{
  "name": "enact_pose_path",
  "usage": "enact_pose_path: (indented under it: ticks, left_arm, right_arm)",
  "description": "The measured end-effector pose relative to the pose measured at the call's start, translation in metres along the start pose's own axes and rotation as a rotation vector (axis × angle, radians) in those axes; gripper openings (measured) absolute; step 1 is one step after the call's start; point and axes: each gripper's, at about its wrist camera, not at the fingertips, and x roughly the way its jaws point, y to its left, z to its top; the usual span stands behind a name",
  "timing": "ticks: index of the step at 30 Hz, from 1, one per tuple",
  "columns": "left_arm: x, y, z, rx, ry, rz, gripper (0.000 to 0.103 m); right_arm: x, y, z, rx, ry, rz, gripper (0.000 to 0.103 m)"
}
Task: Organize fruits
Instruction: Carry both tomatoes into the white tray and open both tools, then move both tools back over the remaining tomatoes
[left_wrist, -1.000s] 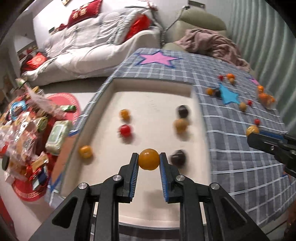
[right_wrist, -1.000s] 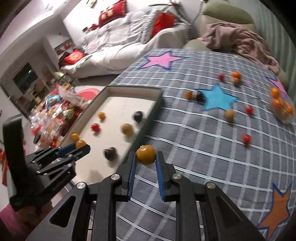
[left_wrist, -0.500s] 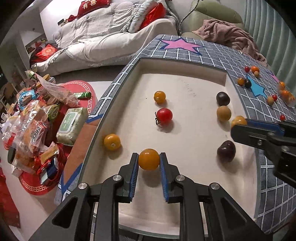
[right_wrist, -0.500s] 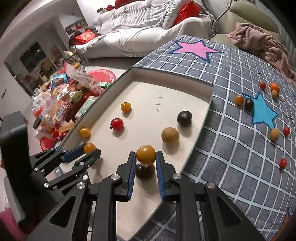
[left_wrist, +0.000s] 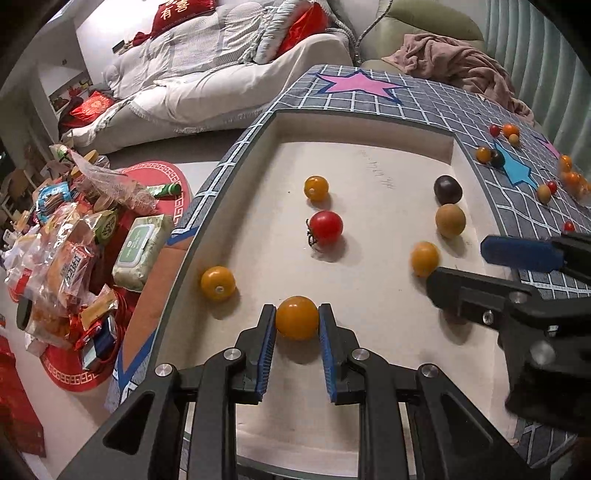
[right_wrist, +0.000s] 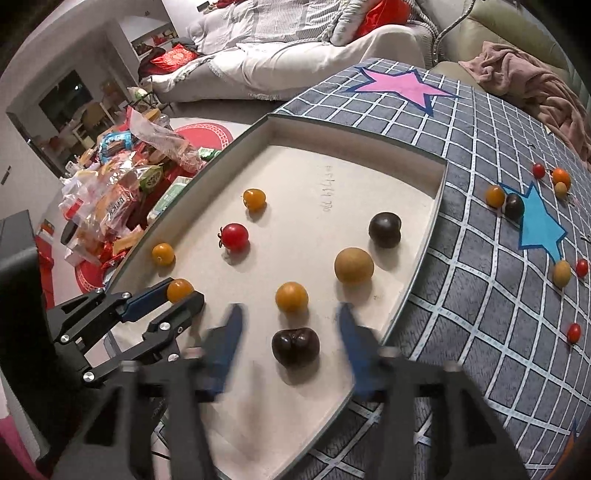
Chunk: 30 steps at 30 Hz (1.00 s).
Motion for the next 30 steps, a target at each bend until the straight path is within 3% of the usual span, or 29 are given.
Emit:
enact_pose_path:
  ticks: [2,3,5,7,12,19,30]
  left_arm:
    - [0.0,0.0,0.0,0.001,-0.001,0.001,0.03]
    - [0.0,0.001,0.0,0.001,-0.002,0.004,0.061]
    - [-0.006,0.003,-0.001,-0.018,-0.036,0.011,0.095]
    - [-0.014,0.002,-0.001,-0.015,-0.083,0.009,0.095]
    - [-0.016,-0.002,0.002,0.006,-0.072,0.025,0.095]
    - [-0.025,-0.009,0.006,0.012,-0.072,0.027,0.095]
    - [-0.06,-0.055,0.031,0.079,-0.123,-0.047,0.095]
  right_arm:
    - [-0.002,0.001,0.001,-0.003,-0.004,0.0,0.065]
    - [-0.003,0.001,0.001,-0.001,-0.009,0.001,0.065]
    - [-0.006,0.0,0.001,0.003,-0.015,0.005,0.067]
    - [-0.01,0.0,0.001,0.005,-0.025,0.009,0.072]
    - [-0.021,-0.003,0.001,0.018,-0.051,0.025,0.08]
    - [-0.043,-0.016,-0.001,0.033,-0.096,0.002,0.103]
    - [-0.089,-0.104,-0.023,0.187,-0.17,-0.067,0.103]
